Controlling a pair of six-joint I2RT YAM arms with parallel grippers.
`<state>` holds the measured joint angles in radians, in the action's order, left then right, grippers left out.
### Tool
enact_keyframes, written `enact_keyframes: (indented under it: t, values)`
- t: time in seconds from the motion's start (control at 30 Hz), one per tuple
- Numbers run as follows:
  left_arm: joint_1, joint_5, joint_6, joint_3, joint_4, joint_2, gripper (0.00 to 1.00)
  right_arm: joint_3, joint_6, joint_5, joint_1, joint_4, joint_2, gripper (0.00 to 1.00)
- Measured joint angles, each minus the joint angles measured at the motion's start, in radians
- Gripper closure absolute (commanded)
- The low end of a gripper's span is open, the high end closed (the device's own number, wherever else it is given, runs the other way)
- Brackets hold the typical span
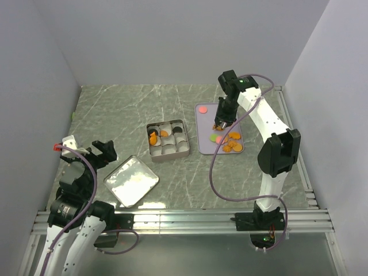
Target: Pack the cookies
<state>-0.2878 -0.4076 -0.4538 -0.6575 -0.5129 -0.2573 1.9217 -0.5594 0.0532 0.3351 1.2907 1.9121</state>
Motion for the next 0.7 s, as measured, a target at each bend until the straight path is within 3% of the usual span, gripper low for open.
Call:
enact_keyframes:
  t: [0.23,0.53,0.7]
  values:
    - [0.0,0.001,0.0,0.0,0.0,0.0,0.01,-0.011,-0.026,0.039,0.042,0.006,-0.015,0.82]
    - [0.0,0.002,0.0,0.0,0.0,0.0,0.01,0.097,-0.1,0.084,0.323,-0.012,-0.015,0.82]
    - [0.0,0.004,0.0,0.0,0.0,0.0,0.01,0.118,-0.136,0.112,0.382,-0.021,-0.007,0.82]
